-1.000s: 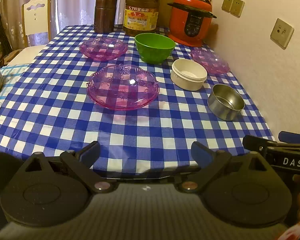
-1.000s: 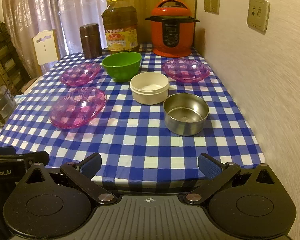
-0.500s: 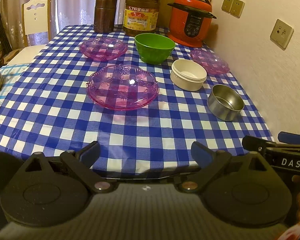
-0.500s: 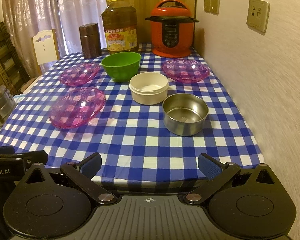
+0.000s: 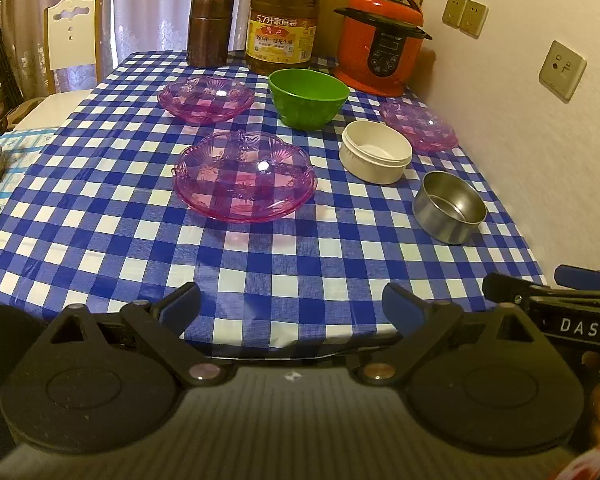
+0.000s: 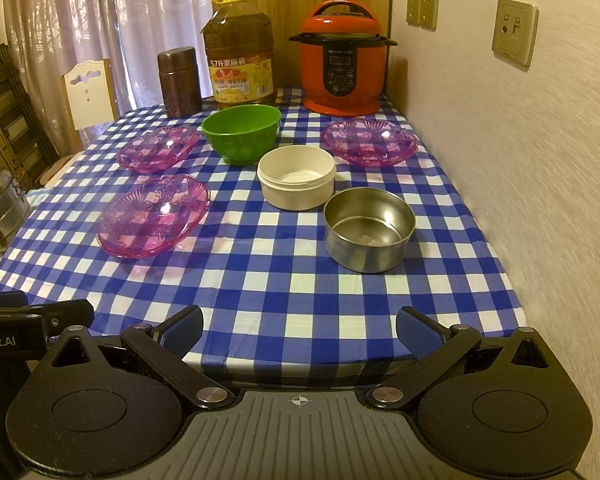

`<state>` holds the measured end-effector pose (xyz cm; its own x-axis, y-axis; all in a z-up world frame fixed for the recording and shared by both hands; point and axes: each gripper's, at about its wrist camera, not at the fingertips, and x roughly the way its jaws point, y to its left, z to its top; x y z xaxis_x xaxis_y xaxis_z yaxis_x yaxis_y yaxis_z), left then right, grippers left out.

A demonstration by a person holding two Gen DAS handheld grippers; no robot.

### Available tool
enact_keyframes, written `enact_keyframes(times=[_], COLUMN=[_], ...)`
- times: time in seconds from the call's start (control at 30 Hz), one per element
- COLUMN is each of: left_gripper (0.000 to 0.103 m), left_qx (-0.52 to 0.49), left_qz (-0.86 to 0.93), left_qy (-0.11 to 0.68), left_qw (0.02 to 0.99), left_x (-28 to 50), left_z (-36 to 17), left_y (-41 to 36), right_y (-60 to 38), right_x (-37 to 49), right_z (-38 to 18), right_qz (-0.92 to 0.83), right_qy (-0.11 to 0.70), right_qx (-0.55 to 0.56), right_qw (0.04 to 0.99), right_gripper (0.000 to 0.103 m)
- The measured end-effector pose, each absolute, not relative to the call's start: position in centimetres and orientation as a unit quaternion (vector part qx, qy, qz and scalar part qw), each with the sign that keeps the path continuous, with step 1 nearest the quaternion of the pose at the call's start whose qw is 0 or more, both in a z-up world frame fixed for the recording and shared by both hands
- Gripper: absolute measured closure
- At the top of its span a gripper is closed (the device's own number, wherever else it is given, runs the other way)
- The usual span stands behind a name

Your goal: Organize plates and bowls

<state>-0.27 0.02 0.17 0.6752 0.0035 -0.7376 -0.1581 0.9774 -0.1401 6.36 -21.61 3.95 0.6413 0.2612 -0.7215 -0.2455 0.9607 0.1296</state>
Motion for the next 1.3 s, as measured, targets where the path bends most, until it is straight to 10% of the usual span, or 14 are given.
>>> enact_keyframes(times=[1.3], left_gripper=[0.007], left_qx=[-0.097], left_qz=[0.044], left_qy=[0.399], left_qw=[0.911], left_x=[-0.25], left_z=[0.28], left_y=[-0.05], right_y=[-21.67], right_x=[6.57], right_z=[4.09], right_qz=[0.136], right_qy=[0.397], right_qx=[0.009], right_qw=[0.908], right_gripper=[0.001])
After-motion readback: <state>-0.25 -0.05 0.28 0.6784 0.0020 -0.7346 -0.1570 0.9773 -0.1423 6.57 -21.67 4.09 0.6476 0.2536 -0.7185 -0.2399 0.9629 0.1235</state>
